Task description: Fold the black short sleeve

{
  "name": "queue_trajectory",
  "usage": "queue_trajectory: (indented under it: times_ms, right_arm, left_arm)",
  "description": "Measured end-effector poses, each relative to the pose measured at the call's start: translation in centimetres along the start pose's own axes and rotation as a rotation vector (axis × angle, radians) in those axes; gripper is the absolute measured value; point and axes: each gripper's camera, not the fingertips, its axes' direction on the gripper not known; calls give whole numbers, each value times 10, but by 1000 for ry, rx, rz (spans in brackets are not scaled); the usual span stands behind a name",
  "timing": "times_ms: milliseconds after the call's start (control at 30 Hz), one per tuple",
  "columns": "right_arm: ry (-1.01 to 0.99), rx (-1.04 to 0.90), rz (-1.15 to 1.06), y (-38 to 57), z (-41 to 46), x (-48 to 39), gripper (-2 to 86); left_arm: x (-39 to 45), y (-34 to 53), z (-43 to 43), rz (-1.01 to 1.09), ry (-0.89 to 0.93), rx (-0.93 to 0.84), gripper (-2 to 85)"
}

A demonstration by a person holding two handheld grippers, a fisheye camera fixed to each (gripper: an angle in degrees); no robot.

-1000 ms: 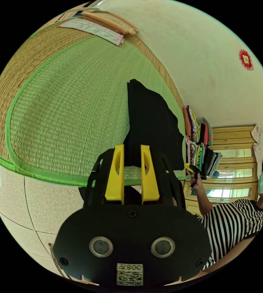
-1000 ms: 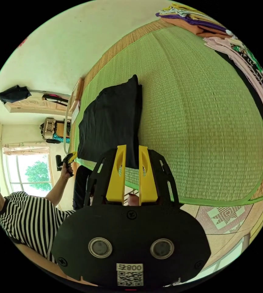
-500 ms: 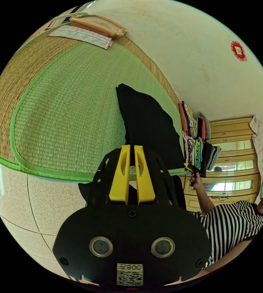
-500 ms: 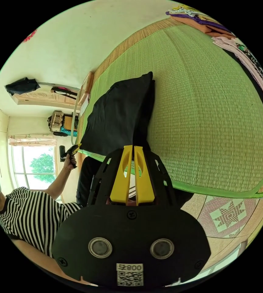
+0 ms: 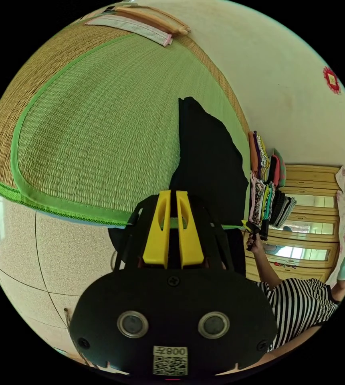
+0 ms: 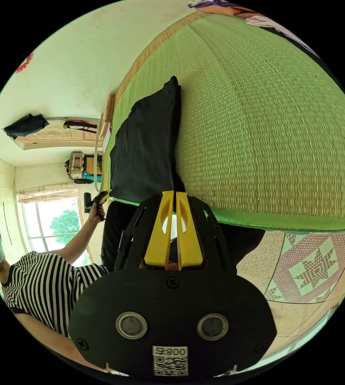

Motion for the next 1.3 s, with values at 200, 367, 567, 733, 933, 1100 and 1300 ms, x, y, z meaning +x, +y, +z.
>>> queue_trajectory:
  times_ms: [200,367,567,733,933,1100,1300]
  right_arm:
    - [-26,16,5,15,-1,9,6]
    - [-39,21,9,23,0,16,6]
    - [-79,34,-2,35,0,26,6]
    - [-104,44,-18,46,1,40,7]
    - [-129,72,-36,62,1,58,8]
    - [-188,35,-46,66,11,73,7]
    - [-272,61,-63,70,-1,89,6]
  left_arm:
    - [31,13,-18,-46,39,29,37]
    - [81,32,-46,-27,-49,65,40]
    - [199,48,-52,199,20,98,53]
    - [348,46,38,503,105,-172,70]
    - [502,64,122,753,82,-389,81]
    - [593,88,151,884,3,-451,88]
    - [699,133,183,1113,-192,-492,108]
